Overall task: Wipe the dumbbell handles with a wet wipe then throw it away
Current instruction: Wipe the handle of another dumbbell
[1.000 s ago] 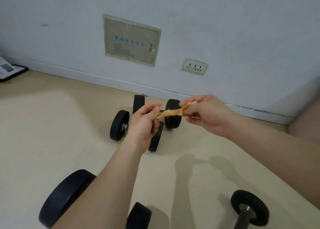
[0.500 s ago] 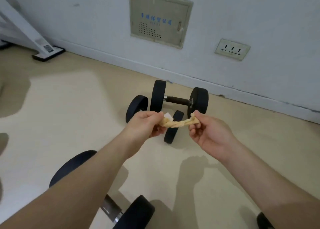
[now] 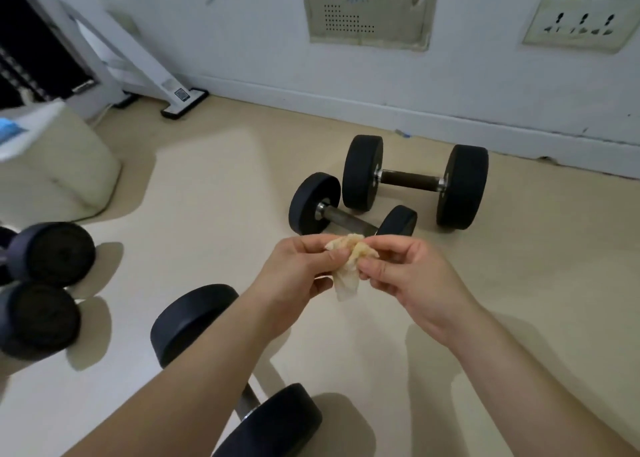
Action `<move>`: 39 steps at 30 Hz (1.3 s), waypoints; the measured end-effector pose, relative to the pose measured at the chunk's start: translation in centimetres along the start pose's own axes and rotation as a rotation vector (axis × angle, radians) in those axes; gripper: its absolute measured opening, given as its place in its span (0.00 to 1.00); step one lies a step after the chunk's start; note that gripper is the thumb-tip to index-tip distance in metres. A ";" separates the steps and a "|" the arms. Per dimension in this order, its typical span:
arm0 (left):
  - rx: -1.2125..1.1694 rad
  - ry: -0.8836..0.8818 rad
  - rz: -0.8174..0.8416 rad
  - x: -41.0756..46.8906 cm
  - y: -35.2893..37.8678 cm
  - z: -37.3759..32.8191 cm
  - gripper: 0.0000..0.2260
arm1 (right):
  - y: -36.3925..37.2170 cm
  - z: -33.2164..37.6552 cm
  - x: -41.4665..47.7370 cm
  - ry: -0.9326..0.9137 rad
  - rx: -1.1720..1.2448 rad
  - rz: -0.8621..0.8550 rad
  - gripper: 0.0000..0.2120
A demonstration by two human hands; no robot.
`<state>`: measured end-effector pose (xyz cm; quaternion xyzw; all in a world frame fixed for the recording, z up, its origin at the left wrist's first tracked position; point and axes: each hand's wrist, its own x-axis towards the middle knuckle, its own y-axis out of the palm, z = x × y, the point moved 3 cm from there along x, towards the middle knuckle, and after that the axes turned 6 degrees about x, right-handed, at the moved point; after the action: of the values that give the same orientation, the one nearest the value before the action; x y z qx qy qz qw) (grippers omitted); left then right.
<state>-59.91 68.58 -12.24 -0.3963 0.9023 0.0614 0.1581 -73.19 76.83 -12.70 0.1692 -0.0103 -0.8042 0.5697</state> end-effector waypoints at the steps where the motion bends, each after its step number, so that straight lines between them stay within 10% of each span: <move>1: -0.013 -0.010 -0.032 0.0 -0.3 0.4 0.07 | 0.0 -0.2 0.3 0.009 0.014 0.010 0.09; 13: 0.224 -0.145 -0.229 5.7 0.3 3.2 0.04 | -1.2 -4.4 3.8 0.160 0.830 -0.212 0.14; 19: 1.127 0.038 -0.138 13.2 4.5 4.0 0.23 | -6.9 -2.3 4.0 -0.008 0.485 -0.336 0.17; 26: 1.237 0.103 -0.165 15.5 6.9 4.0 0.10 | -9.1 -2.0 3.2 0.009 -0.069 -0.502 0.11; 39: 1.412 0.147 0.273 -2.5 4.4 9.1 0.12 | -2.9 -4.5 5.1 -0.053 -0.819 -0.061 0.08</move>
<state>-59.39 75.45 -20.05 -0.0865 0.7765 -0.5438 0.3065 -76.07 73.99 -18.91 -0.0921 0.3008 -0.7626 0.5652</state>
